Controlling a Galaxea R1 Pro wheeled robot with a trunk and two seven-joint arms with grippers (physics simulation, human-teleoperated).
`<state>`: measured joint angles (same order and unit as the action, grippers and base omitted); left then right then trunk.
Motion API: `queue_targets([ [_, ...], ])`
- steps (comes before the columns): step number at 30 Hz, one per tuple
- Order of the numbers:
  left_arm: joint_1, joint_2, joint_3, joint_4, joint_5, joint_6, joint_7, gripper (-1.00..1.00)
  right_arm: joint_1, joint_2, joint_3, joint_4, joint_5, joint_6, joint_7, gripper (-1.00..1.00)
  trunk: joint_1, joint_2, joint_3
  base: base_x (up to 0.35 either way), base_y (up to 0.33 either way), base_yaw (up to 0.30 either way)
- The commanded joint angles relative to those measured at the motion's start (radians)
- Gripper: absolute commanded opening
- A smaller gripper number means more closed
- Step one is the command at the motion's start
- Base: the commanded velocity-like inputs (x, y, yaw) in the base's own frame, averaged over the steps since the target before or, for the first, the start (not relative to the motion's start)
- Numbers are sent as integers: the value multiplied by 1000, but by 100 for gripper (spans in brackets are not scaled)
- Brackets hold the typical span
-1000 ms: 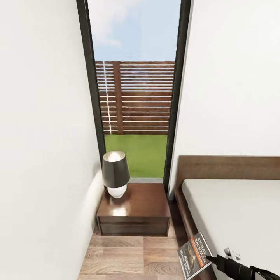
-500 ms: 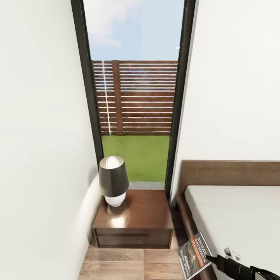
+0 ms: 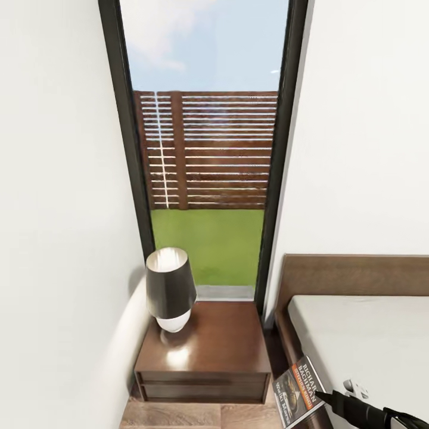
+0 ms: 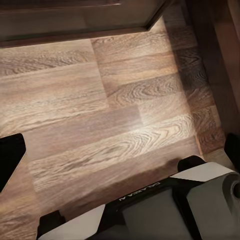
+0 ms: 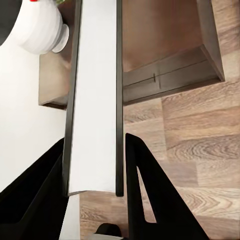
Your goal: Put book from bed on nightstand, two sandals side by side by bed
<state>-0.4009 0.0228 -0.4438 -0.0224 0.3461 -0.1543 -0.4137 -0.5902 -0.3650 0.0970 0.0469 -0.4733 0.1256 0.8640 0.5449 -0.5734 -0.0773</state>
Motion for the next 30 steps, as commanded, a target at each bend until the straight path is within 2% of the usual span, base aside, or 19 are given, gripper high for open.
queue_targets([
  [1,-1,0,-9,1,8,-4,-3,100,-2,0,3,2,-12,6,5,-100,1,-2,-2,314,0,0],
  [30,-1,0,-9,1,8,-4,-4,100,-2,0,3,2,-12,6,4,-100,1,-2,-2,295,0,0],
])
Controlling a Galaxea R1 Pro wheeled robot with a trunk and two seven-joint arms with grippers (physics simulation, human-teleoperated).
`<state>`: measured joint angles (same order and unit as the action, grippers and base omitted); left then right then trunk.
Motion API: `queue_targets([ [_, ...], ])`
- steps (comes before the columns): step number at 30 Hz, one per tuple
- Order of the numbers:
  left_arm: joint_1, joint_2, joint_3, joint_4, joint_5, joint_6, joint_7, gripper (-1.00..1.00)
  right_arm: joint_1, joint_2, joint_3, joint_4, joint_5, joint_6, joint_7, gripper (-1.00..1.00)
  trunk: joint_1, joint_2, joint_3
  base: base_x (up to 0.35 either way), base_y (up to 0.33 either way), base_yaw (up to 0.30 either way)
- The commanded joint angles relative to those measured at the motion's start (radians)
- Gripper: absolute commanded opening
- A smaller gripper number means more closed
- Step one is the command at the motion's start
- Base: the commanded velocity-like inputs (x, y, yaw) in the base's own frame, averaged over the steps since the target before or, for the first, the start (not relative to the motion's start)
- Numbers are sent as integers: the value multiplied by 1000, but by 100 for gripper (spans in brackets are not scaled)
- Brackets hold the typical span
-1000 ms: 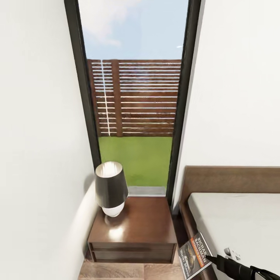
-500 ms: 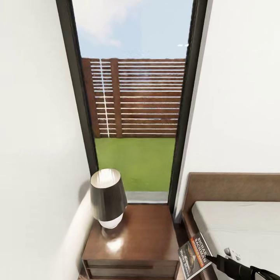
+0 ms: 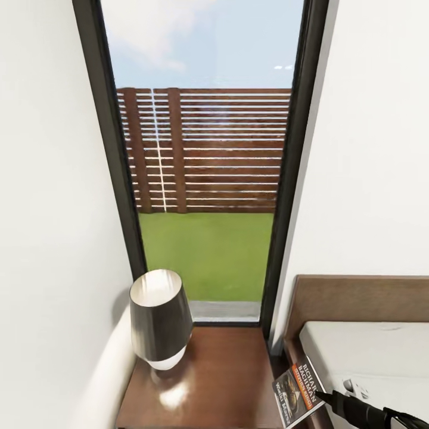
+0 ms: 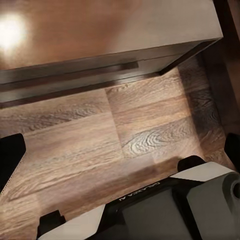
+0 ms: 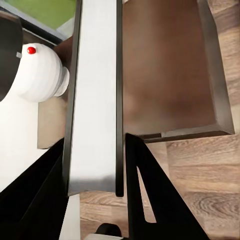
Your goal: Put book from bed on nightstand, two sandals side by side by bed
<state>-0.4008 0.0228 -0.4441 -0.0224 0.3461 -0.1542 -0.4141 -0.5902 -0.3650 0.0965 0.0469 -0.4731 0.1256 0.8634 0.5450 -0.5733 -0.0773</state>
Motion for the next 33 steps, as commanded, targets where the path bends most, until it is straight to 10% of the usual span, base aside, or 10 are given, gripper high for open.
queue_targets([
  [1,-1,0,-8,1,8,-4,-3,100,-2,0,3,2,-12,6,5,-100,1,-2,-2,206,0,0],
  [33,-1,0,-8,1,8,-4,-3,100,-2,0,3,2,-12,6,6,-100,1,-2,-2,204,0,0],
])
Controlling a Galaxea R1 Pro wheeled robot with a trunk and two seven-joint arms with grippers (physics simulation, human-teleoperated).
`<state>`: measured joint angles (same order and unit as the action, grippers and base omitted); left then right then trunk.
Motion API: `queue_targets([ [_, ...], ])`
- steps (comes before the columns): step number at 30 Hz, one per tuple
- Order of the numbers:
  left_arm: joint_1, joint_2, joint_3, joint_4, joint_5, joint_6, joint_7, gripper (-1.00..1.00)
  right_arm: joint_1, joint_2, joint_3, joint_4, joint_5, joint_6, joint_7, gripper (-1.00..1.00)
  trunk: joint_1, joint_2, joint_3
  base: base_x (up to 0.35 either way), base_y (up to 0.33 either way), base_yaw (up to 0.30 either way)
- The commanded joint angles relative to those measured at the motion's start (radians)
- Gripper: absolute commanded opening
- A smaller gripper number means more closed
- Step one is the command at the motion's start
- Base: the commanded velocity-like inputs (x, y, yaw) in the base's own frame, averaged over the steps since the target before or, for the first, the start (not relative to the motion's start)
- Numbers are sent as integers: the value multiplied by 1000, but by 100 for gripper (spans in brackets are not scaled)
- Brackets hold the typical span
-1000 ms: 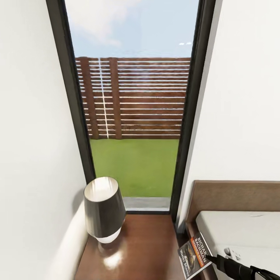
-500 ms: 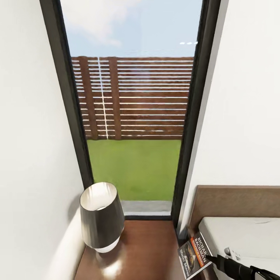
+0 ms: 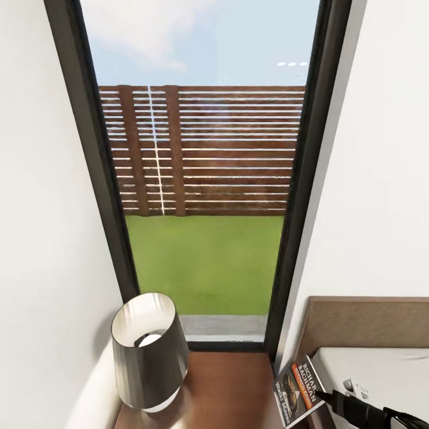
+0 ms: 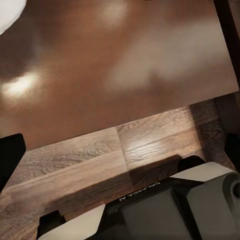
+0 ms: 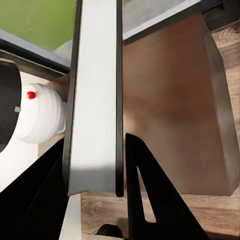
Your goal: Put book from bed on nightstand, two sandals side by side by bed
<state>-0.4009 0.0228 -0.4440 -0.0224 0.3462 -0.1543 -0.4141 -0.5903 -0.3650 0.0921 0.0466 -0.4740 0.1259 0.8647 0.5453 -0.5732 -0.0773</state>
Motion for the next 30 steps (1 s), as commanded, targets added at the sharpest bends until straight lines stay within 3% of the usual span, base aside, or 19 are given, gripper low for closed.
queue_targets([
  [1,-1,0,-8,1,8,-4,-3,100,-2,0,8,3,-11,6,5,-100,1,-2,-2,25,0,0],
  [30,-1,0,-8,1,7,-4,-8,100,-2,-1,8,3,-10,7,12,-100,1,-2,-2,1,0,0],
])
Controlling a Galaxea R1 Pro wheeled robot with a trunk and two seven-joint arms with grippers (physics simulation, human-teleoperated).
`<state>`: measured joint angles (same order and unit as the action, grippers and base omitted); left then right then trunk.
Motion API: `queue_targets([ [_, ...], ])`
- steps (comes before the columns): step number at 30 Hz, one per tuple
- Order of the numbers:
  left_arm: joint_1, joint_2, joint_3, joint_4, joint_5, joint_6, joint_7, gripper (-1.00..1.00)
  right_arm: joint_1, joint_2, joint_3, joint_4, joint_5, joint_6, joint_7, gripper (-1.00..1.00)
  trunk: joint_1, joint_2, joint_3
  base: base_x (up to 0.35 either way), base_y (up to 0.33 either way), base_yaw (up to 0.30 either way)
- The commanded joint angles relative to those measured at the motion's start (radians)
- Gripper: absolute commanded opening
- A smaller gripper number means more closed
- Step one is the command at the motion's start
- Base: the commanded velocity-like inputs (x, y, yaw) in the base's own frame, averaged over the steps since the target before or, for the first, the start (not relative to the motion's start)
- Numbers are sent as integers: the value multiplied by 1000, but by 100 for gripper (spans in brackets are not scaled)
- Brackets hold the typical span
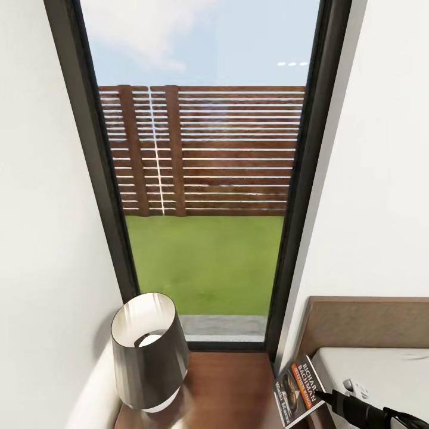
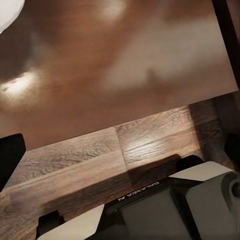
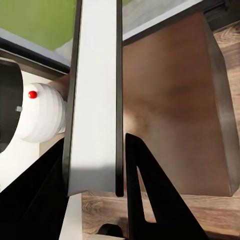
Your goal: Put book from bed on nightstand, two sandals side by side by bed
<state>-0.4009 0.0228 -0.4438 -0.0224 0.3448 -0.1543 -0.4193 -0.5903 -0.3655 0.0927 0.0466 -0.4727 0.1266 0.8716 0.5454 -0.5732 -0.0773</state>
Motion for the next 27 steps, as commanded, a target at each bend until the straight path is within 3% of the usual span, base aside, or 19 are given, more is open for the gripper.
queue_targets([
  [1,-1,0,-8,1,9,-4,-7,100,-2,-1,7,-1,-8,8,17,-100,0,-2,-2,0,0,0],
  [4,-1,0,-7,1,9,-5,-33,100,-2,-3,8,-11,-7,20,85,-100,0,-2,-2,0,0,0],
  [7,-1,-1,-7,-1,8,-6,-118,100,-2,-4,7,-14,-8,49,169,-100,0,-2,-2,0,0,0],
  [11,-1,1,1,-56,14,-7,-266,100,-2,-4,4,-50,-6,212,202,-100,0,-2,-2,0,0,0],
  [12,-1,2,8,-88,27,-4,-323,100,-2,-4,4,-87,-7,265,205,-100,0,-2,-2,0,0,0],
  [13,-1,3,11,-99,33,-3,-342,100,-2,-4,4,-101,-7,280,206,-100,0,-2,-2,0,0,0],
  [15,-2,6,25,-156,76,18,-437,100,-2,-4,4,-166,-8,343,206,-100,0,-2,-2,0,0,0],
  [17,-2,8,29,-195,107,57,-477,100,-2,2,3,-198,-9,381,203,-100,0,-2,-2,0,0,0],
  [19,-3,10,31,-238,139,100,-502,100,-3,40,3,-225,-14,414,199,-100,0,-2,-2,0,0,0],
  [22,-3,13,32,-261,160,121,-516,100,-5,137,2,-241,-17,432,196,-100,0,-2,-2,0,0,0],
  [24,-3,25,31,-266,167,125,-519,100,-7,171,1,-250,-18,435,192,-100,0,-2,-2,0,0,0],
  [27,-3,36,30,-269,172,128,-521,100,-11,202,1,-278,-21,438,166,-100,0,-2,-2,0,0,0],
])
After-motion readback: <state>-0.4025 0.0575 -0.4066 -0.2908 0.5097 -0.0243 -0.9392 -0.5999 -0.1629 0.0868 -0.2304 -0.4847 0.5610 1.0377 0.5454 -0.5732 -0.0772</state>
